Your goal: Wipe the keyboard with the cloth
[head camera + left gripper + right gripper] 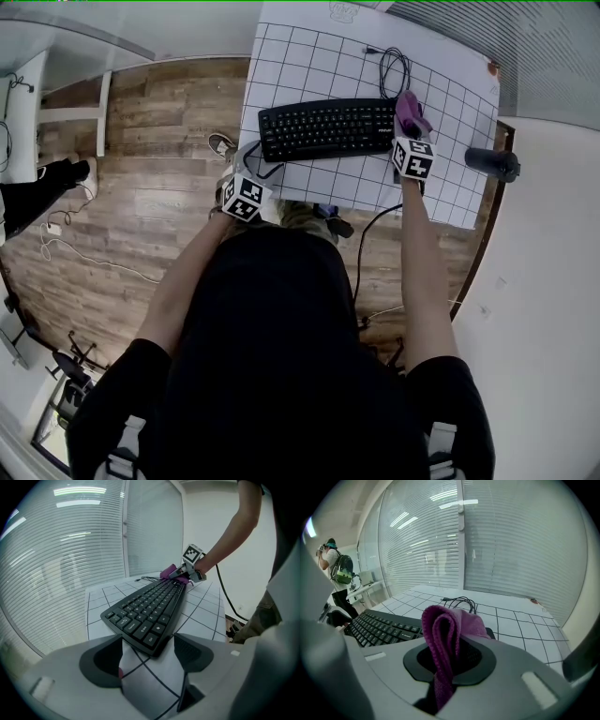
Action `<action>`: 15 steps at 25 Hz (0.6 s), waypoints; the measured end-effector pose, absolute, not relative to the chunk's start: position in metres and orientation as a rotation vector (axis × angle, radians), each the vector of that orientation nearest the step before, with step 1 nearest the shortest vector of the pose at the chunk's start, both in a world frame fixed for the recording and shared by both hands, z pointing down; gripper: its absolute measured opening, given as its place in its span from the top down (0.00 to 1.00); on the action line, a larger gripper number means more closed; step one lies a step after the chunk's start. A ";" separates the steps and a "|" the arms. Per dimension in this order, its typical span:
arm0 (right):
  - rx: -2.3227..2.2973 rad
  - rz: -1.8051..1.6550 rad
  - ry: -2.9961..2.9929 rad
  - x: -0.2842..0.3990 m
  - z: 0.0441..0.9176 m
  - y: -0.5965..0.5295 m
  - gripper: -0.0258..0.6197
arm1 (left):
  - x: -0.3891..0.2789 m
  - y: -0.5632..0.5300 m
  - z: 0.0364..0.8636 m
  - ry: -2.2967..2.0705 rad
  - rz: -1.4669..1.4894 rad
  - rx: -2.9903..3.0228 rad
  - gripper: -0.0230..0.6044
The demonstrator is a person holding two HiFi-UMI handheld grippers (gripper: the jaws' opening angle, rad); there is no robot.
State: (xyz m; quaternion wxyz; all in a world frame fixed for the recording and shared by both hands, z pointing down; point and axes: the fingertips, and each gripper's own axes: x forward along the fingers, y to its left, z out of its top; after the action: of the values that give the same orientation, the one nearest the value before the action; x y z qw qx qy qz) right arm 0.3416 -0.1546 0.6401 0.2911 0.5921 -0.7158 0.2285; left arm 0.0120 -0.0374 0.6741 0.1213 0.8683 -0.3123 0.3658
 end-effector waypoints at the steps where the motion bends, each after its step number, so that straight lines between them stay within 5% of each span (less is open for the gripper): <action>1: 1.568 0.610 -1.917 0.339 0.640 -0.154 0.86 | 0.012 -0.038 0.674 -0.913 1.069 2.536 0.45; 15: 1.556 0.636 -1.944 0.314 0.641 -0.152 0.86 | 0.010 -0.038 0.676 -0.927 1.073 2.526 0.45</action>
State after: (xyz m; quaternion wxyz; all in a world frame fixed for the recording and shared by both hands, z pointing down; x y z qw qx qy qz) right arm 0.3142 -0.1518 0.6407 0.2819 0.5809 -0.7258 0.2373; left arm 0.0105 -0.0380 0.6760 0.1222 0.8655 -0.3175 0.3676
